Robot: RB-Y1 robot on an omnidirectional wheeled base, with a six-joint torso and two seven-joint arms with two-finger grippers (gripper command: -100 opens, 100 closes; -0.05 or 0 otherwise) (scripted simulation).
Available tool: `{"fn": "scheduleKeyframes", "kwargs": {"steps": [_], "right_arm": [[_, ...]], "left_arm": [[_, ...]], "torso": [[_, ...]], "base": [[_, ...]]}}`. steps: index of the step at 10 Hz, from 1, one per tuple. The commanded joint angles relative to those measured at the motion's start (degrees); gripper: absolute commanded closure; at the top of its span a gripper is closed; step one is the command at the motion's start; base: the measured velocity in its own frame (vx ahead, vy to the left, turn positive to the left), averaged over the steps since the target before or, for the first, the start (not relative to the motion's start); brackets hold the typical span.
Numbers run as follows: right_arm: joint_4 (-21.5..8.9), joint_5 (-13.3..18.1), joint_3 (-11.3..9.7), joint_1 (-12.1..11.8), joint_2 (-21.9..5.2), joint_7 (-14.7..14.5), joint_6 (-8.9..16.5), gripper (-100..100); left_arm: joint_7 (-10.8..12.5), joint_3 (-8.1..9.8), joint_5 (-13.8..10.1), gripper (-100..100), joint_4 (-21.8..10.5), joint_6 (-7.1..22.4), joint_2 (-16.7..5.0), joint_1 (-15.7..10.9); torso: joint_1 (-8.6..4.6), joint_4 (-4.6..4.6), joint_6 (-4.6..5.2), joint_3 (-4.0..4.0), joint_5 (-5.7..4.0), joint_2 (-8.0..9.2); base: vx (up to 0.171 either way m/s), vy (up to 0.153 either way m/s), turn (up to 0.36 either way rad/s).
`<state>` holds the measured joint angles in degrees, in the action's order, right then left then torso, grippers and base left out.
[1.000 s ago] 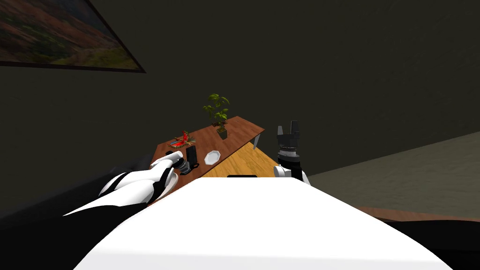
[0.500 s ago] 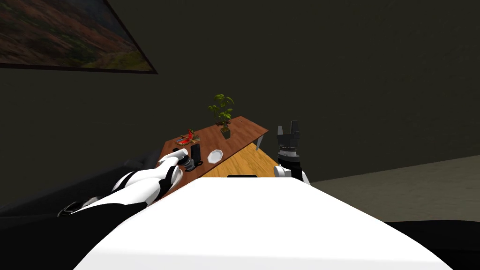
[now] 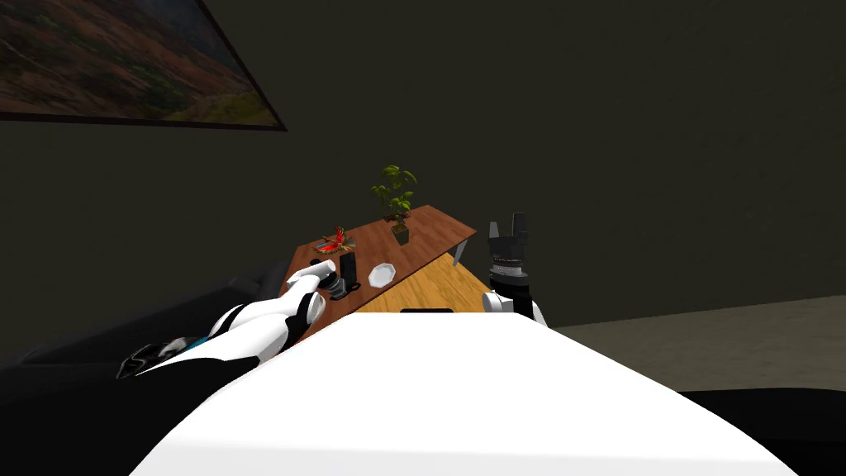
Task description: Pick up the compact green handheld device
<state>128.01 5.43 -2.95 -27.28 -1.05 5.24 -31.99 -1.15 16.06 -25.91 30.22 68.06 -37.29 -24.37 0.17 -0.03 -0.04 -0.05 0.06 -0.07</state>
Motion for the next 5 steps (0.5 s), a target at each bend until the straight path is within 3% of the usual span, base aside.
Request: {"fn": "scheduleKeyframes", "kwargs": {"steps": [1, 2, 4, 5], "right_arm": [[0.0, 0.0, 0.0, 0.0, 0.0, 0.0, 0.0, 0], [0.0, 0.0, 0.0, 0.0, 0.0, 0.0, 0.0, 0], [0.0, 0.0, 0.0, 0.0, 0.0, 0.0, 0.0, 0], [0.0, 0.0, 0.0, 0.0, 0.0, 0.0, 0.0, 0]], "left_arm": [[0.3, 1.71, 2.9, 100, 2.9, 2.3, 1.9, 0.2], [0.4, 3.32, 4.4, 100, 5.8, 4.0, 3.6, -0.1], [0.4, 3.32, 5.7, 100, 6.5, 4.0, 3.6, -0.1], [0.4, 4.94, 8.2, 100, 9.0, 5.7, 5.3, -0.4]], "torso": [[0.0, 0.0, 0.0, 0.0, 0.0, 0.0], [0.02, -0.02, -0.06, -0.01, 0.0, 0.0], [0.02, -0.02, 0.0, -0.04, -0.01, -0.06], [0.01, -0.02, 0.01, -0.04, -0.01, -0.06]], "base": [[0.011, 0.015, 0.157], [0.026, 0.022, 0.25], [0.015, 0.01, 0.024], [0.013, 0.016, 0.153]]}}
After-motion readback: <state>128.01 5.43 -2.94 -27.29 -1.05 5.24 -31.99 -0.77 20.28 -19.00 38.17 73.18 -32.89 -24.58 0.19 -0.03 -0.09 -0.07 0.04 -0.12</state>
